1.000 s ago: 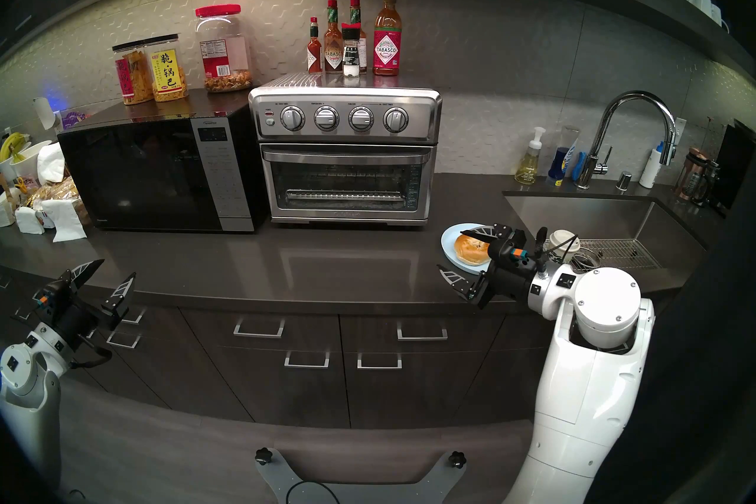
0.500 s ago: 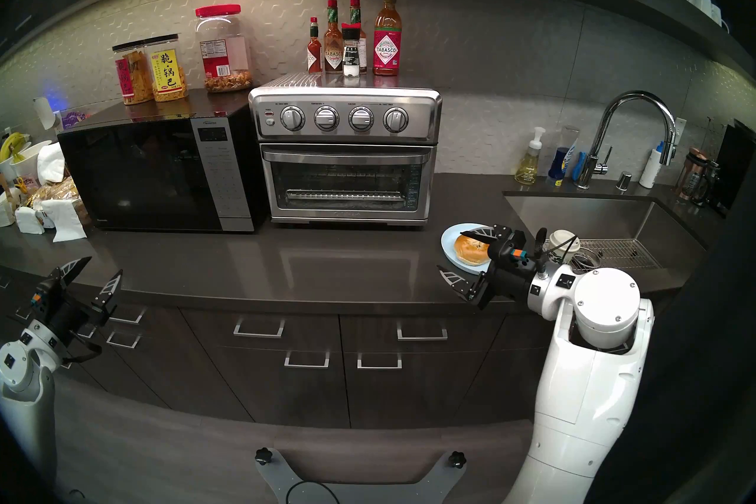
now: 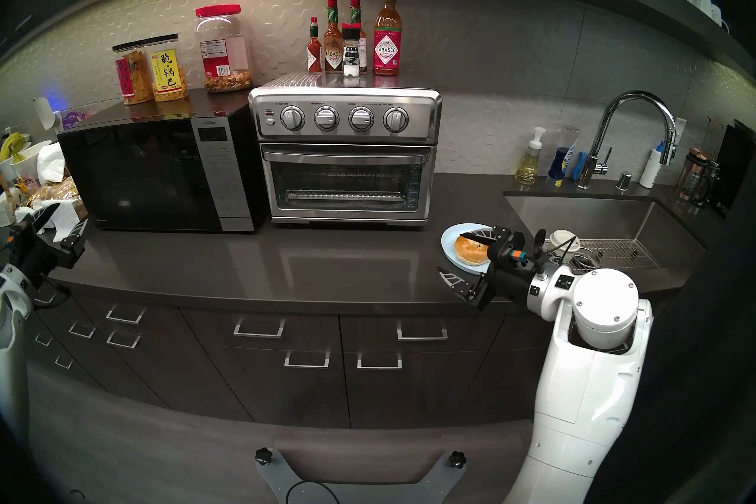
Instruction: Open the oven and place the bagel inside on the rack
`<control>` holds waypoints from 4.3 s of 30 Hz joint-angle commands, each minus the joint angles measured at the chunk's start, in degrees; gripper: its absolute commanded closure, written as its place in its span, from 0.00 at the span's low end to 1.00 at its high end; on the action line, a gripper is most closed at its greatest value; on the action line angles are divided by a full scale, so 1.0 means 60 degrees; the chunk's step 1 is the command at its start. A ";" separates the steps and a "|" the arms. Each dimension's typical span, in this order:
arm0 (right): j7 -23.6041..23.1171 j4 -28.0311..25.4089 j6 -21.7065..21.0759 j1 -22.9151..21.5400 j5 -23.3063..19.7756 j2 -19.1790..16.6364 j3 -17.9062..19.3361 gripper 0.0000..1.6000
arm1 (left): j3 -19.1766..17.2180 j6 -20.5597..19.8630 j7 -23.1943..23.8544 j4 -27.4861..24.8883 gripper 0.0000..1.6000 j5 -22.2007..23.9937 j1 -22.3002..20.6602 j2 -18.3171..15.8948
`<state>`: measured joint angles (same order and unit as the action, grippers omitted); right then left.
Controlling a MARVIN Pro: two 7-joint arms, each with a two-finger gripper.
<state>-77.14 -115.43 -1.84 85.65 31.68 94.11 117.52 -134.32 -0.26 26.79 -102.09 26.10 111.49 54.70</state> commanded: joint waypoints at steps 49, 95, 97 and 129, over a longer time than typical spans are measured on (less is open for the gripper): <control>0.0008 -0.0249 0.0004 -0.0079 -0.0071 0.0015 -0.0011 0.00 | 0.5497 0.1072 0.4612 0.3678 0.00 0.3041 -0.5860 -0.3078; 0.0003 -0.0271 -0.0002 -0.0072 -0.0076 0.0030 -0.0003 0.00 | 0.7047 0.0265 0.3852 0.0925 0.00 0.2054 -0.6582 -0.2722; 0.0003 -0.0271 -0.0001 -0.0073 -0.0075 0.0031 -0.0003 0.00 | 0.7036 0.0251 0.3844 0.0915 0.00 0.2044 -0.6574 -0.2715; 0.0002 -0.0270 0.0000 -0.0074 -0.0072 0.0032 -0.0002 0.00 | 0.8334 -0.0139 0.4391 0.1070 0.00 0.1354 -0.7743 -0.2863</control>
<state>-77.15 -115.99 -1.85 85.65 31.67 94.19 117.53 -85.15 -0.44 53.44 -95.43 35.83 68.55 37.91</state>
